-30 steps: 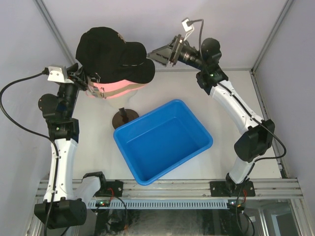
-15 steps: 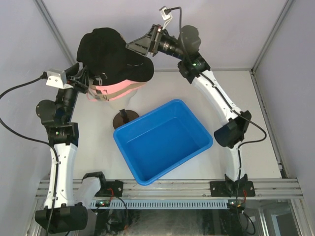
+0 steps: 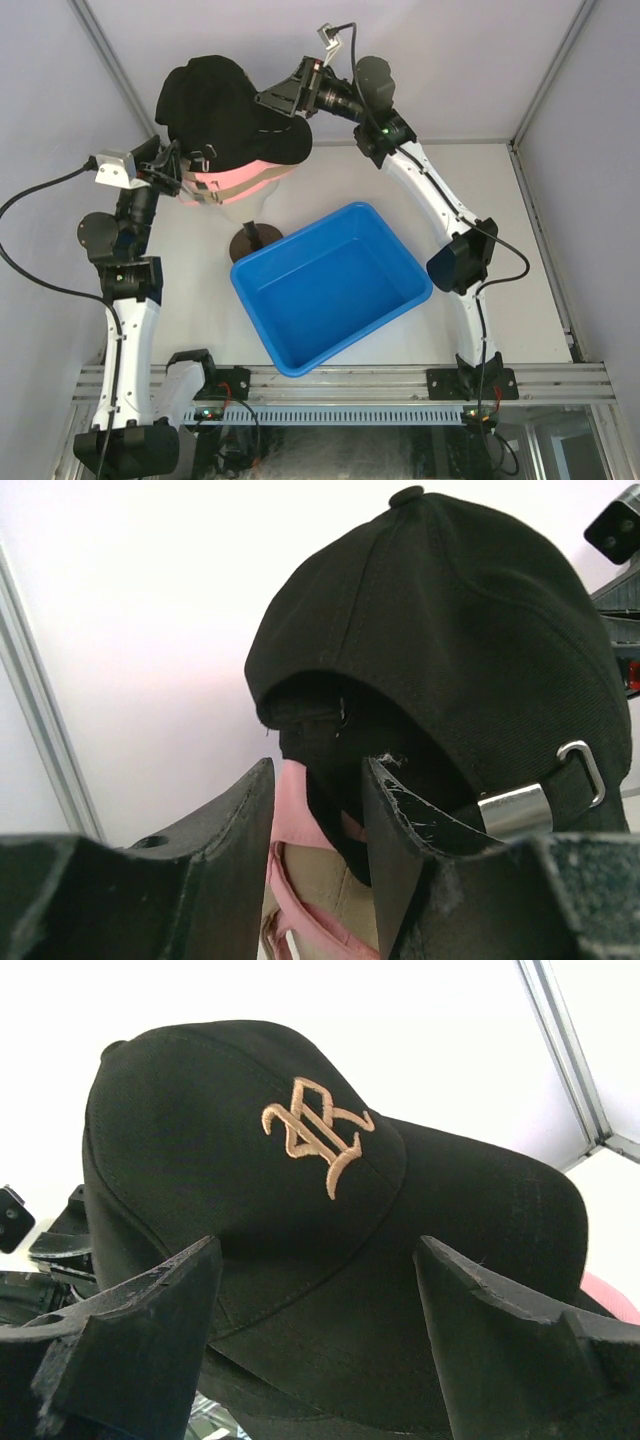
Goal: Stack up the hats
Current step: Stack the hat on the hat.
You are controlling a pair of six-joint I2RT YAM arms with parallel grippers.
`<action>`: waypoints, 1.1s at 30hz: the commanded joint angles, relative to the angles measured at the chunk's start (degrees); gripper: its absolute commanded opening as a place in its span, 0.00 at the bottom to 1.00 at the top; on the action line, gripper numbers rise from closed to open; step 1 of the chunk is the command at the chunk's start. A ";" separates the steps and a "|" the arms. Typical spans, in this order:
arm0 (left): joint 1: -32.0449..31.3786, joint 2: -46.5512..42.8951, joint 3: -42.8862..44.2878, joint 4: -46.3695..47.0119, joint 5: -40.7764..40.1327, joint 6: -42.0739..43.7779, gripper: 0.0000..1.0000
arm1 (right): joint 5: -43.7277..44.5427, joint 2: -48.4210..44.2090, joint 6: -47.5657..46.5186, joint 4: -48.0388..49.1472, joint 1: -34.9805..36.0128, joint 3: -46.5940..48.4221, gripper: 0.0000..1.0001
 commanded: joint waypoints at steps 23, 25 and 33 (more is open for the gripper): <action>-0.30 -6.40 -3.91 0.26 -7.09 -3.39 0.45 | 2.29 -11.59 -0.48 1.54 -0.59 -10.93 0.77; -0.30 -6.61 -3.98 0.05 -7.45 -3.36 0.45 | 2.59 -12.20 -0.48 1.32 -0.81 -11.12 0.77; -0.30 -8.83 -4.36 -2.94 -9.83 -3.34 0.45 | 5.01 -18.18 -4.33 1.07 -3.44 -18.61 0.73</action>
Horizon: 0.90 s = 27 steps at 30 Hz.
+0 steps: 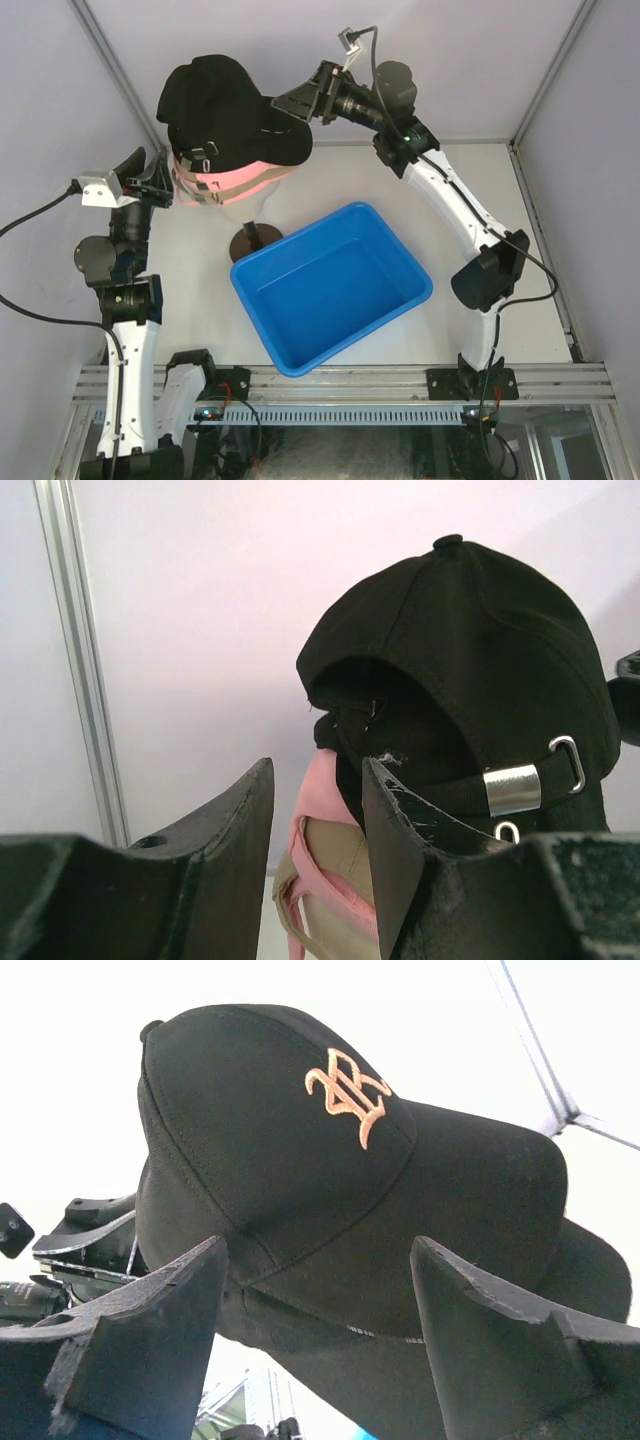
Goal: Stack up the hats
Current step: Stack the hat on the hat.
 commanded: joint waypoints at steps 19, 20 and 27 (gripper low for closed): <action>-0.28 -12.74 -10.54 -8.84 -10.84 -9.82 0.42 | 35.75 -36.57 -20.06 -12.68 -11.58 -43.98 0.83; -0.26 -13.24 -10.95 -9.13 -11.28 -10.34 0.42 | 37.80 -37.43 -20.17 -13.78 -11.62 -45.11 0.85; -0.67 -14.72 -11.30 -13.29 -15.59 -12.42 0.41 | 50.77 -41.78 -18.48 -17.86 -11.09 -53.43 0.98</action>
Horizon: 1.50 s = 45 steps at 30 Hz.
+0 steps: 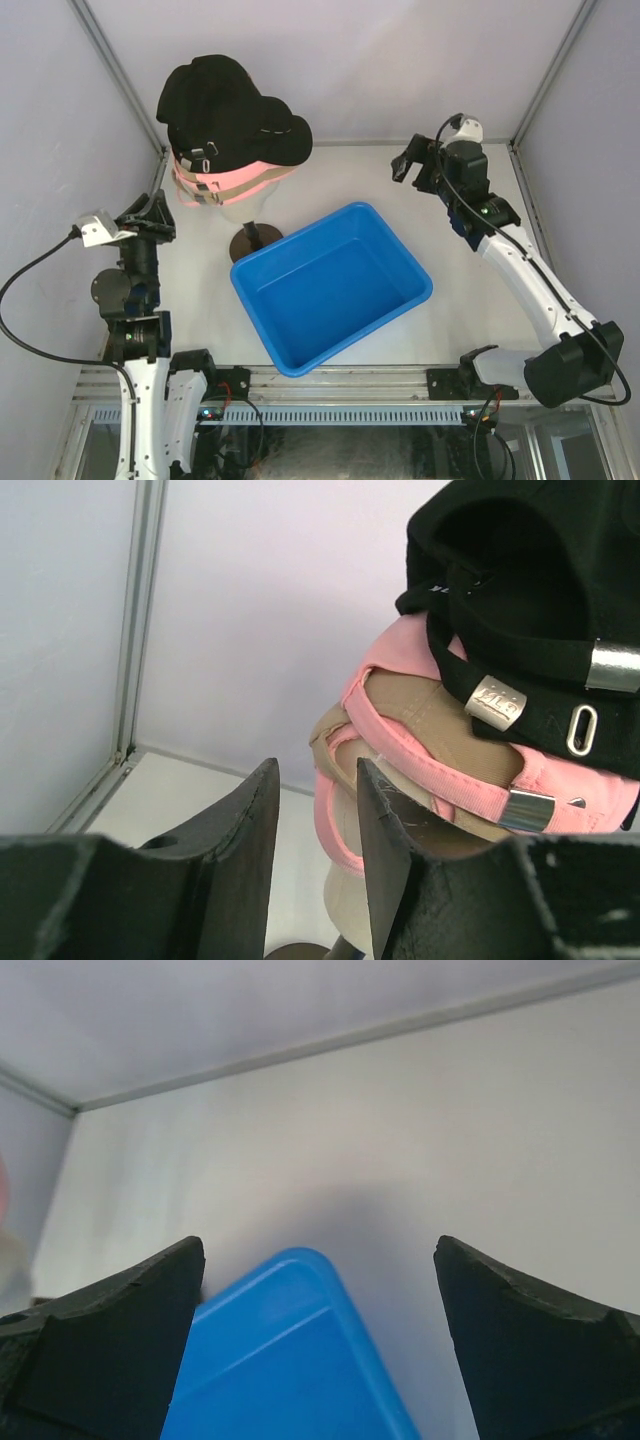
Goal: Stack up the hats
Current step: Stack the hat on the hat.
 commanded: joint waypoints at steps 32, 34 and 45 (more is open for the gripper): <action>0.03 12.40 18.34 7.72 16.08 -4.44 0.59 | 7.53 3.87 -4.93 6.86 13.92 14.25 1.00; 0.89 14.41 19.46 8.93 17.49 -5.46 0.59 | 7.01 5.38 -5.36 7.02 14.56 16.34 1.00; 4.94 21.39 21.90 14.52 22.62 -9.54 0.58 | 4.09 10.45 -6.28 7.53 15.17 22.52 1.00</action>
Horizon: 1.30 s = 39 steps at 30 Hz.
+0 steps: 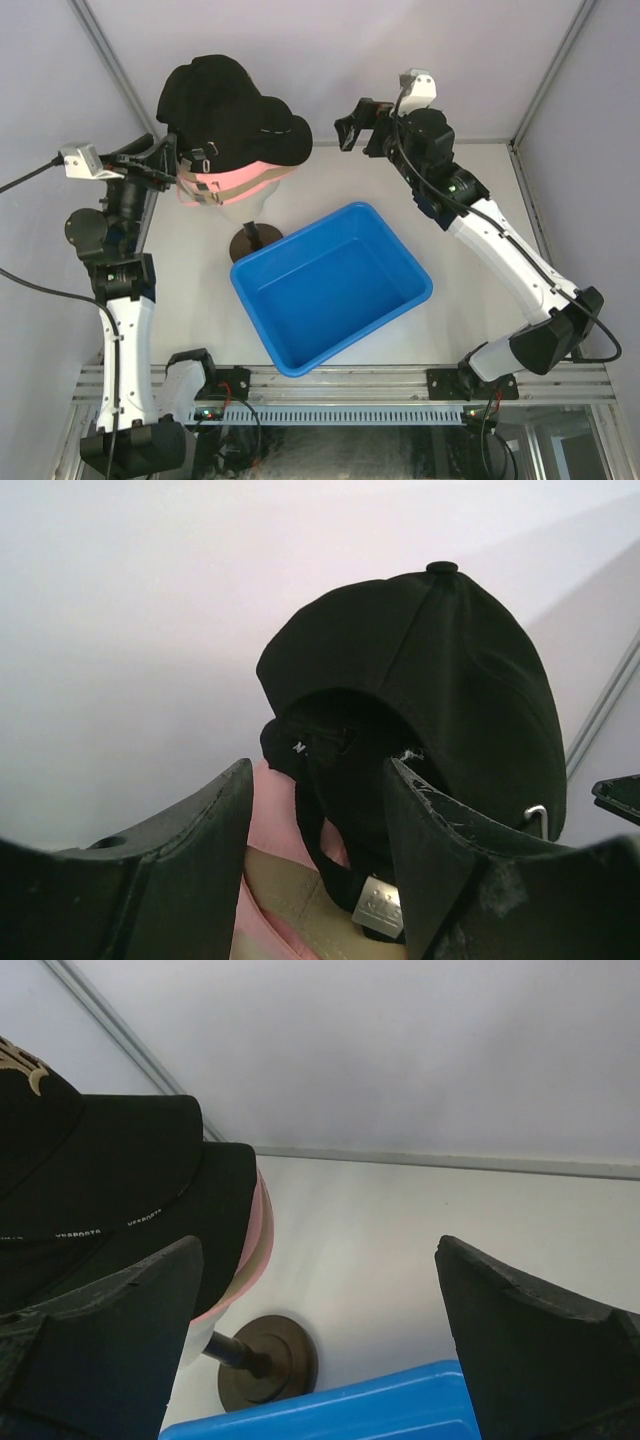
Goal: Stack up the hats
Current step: Stack the hat on the hat.
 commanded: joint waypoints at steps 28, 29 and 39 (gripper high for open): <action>2.91 11.04 9.05 10.67 11.82 -5.10 0.48 | -9.38 11.26 -0.48 3.69 2.81 16.20 0.18; 2.98 11.11 8.90 10.91 11.90 -5.18 0.47 | -9.56 11.44 -0.40 3.69 2.81 16.31 0.15; 3.02 12.57 8.48 14.17 12.96 -6.52 0.24 | -13.43 15.91 0.82 2.64 2.81 22.18 0.51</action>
